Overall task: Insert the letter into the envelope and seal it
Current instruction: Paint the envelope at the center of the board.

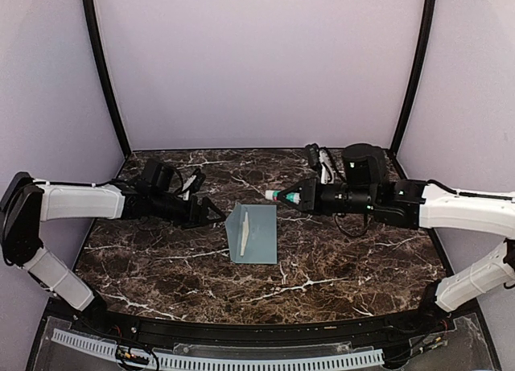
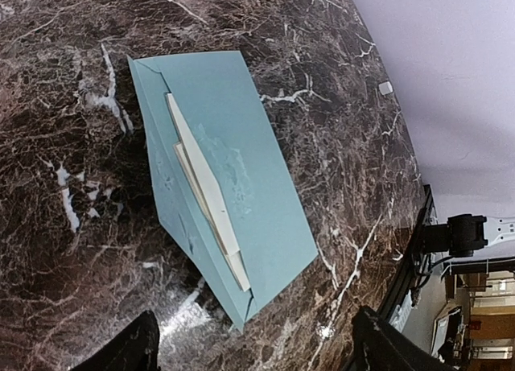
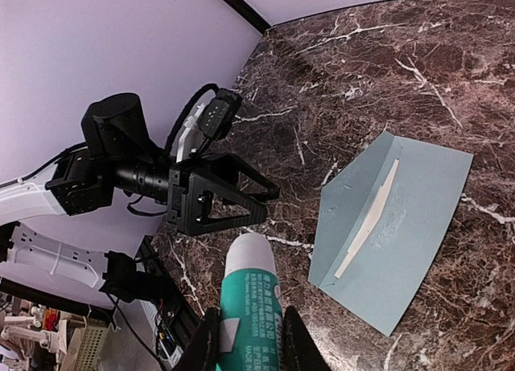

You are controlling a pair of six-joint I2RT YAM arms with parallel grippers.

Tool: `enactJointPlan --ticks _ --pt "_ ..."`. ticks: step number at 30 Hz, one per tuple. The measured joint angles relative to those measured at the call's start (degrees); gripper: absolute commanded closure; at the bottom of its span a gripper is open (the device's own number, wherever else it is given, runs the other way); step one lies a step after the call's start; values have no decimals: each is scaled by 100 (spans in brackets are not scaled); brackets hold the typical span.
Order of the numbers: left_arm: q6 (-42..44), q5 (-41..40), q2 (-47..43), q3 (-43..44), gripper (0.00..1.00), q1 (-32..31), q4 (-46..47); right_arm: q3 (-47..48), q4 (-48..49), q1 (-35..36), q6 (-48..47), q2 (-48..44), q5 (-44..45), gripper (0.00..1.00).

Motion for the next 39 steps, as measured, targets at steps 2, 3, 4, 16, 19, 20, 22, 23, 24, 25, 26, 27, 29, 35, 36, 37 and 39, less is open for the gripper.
enactJointPlan --ticks 2,3,4,16,19,20,22,23,24,25,26,27,29,35,36,37,39 --pt "9 -13 282 9 24 9 192 -72 70 37 22 28 42 93" --pt "15 -11 457 33 24 11 254 -114 98 52 33 46 66 93" --pt "13 -9 651 68 25 17 328 -157 120 68 42 63 90 93" --pt "-299 125 1969 525 42 46 1008 -330 343 186 98 291 153 93" --pt "-352 184 2068 621 50 46 1102 -328 417 197 98 389 166 93" --pt "-358 190 2118 669 51 46 1128 -319 424 201 96 446 168 93" --pt "-334 186 2208 756 55 46 1134 -264 413 208 90 627 166 93" --pt "-319 175 2243 787 56 46 1126 -223 404 208 72 726 164 93" --pt "-304 157 2271 807 58 46 1119 -192 407 208 63 798 164 93" --pt "-273 138 2295 822 60 46 1113 -149 402 208 50 890 162 93" --pt "-260 127 2312 835 62 46 1091 -107 404 208 37 966 155 93" --pt "-225 109 2339 848 63 42 1075 -76 404 208 31 1025 144 93" --pt "-142 74 2398 903 69 28 1014 -4 407 205 17 1169 114 94" --pt "140 -39 2581 1161 94 2 787 177 382 122 -33 1672 55 94" --pt "186 -59 2597 1193 98 2 737 201 365 87 -42 1764 39 94" --pt "232 -74 2610 1215 100 2 708 216 354 59 -55 1836 26 94" --pt "295 -70 2632 1263 100 2 638 284 313 -28 -79 2041 -13 95"
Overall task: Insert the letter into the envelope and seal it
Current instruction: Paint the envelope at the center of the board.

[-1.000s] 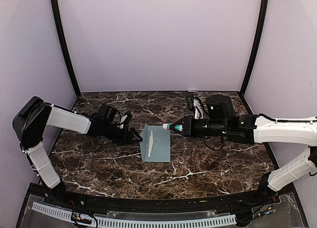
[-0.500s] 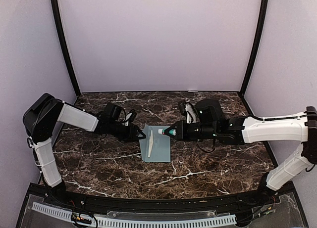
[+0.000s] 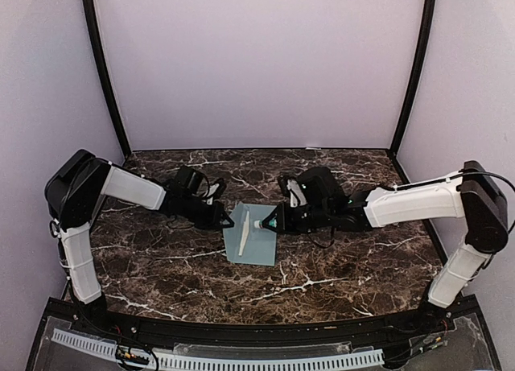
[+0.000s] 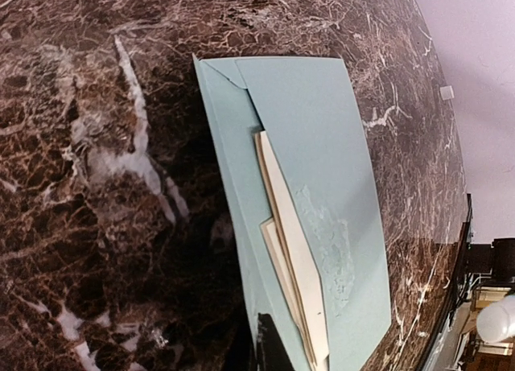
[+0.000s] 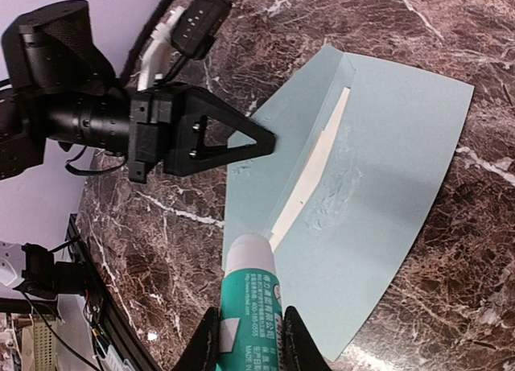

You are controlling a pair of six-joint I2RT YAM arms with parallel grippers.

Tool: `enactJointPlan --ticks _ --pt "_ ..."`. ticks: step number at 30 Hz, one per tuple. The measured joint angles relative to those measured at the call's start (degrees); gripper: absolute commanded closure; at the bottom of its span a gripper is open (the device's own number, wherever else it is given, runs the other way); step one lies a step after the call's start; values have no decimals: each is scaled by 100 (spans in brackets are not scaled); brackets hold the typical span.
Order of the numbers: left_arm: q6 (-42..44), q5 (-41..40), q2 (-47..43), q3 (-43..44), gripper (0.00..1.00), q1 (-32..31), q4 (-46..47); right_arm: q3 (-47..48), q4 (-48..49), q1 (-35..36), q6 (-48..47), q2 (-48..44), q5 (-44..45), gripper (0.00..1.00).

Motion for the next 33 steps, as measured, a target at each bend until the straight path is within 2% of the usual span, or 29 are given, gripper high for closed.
enactJointPlan --ticks 15,33 --pt "236 7 72 225 100 -24 -313 1071 -564 -205 -461 1311 103 97" --pt "284 28 85 247 100 -59 -332 1526 -957 -319 -708 1895 162 97"
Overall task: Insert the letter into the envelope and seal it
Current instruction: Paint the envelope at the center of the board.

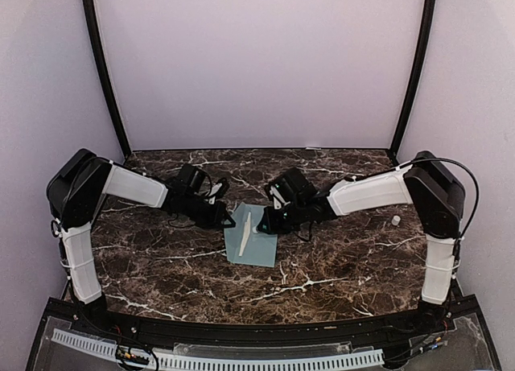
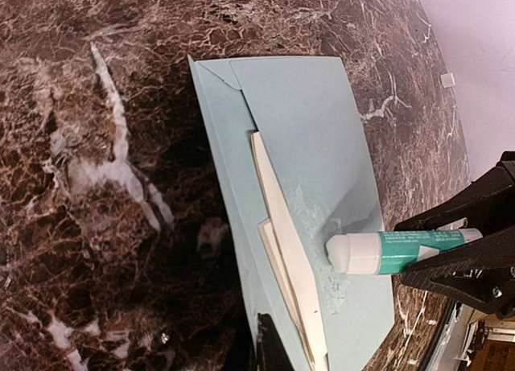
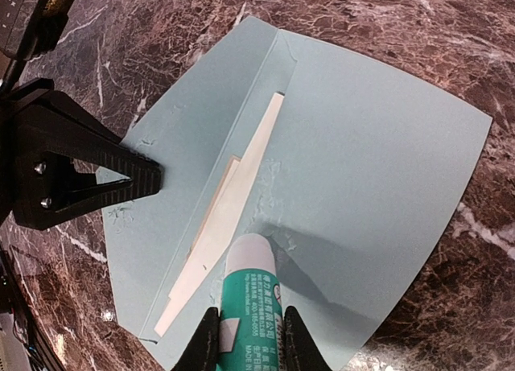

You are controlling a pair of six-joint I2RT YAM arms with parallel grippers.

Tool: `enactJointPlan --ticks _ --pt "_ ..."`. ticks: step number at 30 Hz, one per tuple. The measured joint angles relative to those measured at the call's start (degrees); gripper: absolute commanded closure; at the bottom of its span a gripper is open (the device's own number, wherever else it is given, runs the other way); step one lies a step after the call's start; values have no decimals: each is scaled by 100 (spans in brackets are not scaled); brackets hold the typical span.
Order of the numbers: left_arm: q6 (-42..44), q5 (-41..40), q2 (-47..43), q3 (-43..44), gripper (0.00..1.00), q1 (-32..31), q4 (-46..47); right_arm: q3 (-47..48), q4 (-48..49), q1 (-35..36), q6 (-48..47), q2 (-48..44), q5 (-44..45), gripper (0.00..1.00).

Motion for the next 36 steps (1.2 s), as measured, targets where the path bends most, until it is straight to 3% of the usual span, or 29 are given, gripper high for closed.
enactJointPlan --ticks 36 --pt "50 -7 85 74 100 0 -7 459 -188 -85 -221 343 343 99"
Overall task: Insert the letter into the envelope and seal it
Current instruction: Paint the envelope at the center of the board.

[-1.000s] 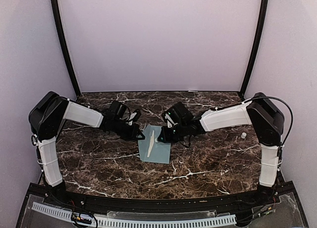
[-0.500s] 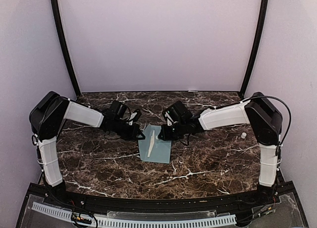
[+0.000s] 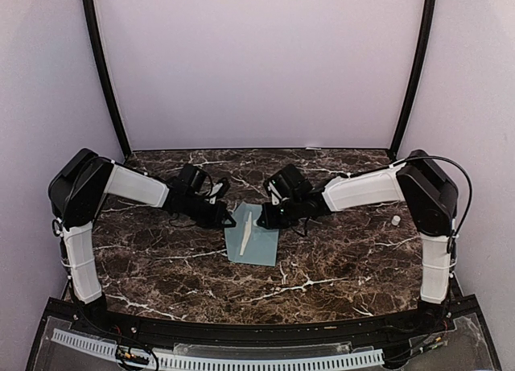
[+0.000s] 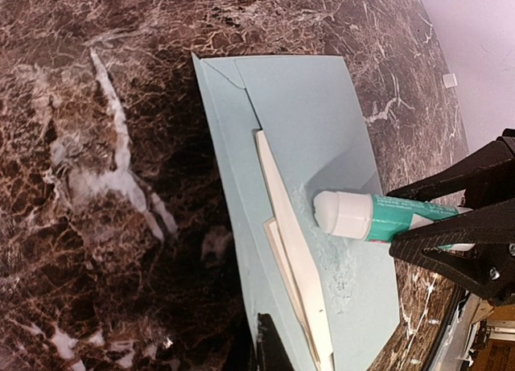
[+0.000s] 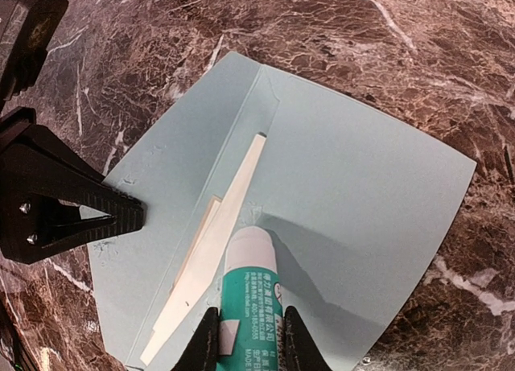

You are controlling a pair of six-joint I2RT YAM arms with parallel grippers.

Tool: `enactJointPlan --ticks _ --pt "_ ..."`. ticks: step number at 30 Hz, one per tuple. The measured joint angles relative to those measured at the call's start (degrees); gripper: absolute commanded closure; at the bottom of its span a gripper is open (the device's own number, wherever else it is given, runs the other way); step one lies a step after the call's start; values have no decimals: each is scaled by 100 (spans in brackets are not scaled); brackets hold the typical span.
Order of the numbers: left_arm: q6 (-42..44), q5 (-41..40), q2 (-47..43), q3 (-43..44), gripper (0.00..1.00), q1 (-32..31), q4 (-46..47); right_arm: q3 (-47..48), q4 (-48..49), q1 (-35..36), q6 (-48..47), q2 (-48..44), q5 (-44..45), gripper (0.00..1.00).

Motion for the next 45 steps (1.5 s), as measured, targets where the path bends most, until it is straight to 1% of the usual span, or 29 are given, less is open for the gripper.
enactJointPlan --ticks 8,32,45 --pt "-2 0 26 0 100 0 0 -140 -7 144 7 -76 17 100" --pt "42 7 52 0 100 -17 -103 -160 -699 640 372 -306 144 100" --pt "59 44 59 0 100 -28 -118 -223 -909 706 501 -426 66 100"
